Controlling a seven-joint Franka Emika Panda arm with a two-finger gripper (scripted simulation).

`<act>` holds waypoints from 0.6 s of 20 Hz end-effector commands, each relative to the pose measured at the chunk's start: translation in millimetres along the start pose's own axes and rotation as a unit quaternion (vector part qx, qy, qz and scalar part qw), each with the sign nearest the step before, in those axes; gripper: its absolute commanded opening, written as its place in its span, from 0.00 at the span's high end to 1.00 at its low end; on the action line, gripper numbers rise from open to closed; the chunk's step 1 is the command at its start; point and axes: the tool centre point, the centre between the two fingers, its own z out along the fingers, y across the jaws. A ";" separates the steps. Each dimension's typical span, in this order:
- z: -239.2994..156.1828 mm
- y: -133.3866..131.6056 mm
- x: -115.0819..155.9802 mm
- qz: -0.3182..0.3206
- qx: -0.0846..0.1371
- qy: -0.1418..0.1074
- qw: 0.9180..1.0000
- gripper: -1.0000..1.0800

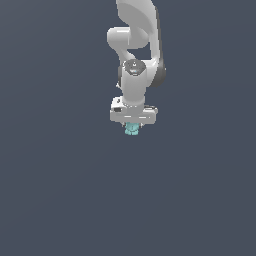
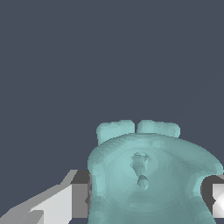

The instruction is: Pick up the object and move it to a goal position.

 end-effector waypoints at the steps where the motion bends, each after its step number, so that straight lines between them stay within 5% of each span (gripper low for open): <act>1: -23.7 12.0 -2.5 0.000 0.000 0.000 1.000 1.00; 12: -128.9 64.8 -11.0 0.000 0.001 0.000 1.000 1.00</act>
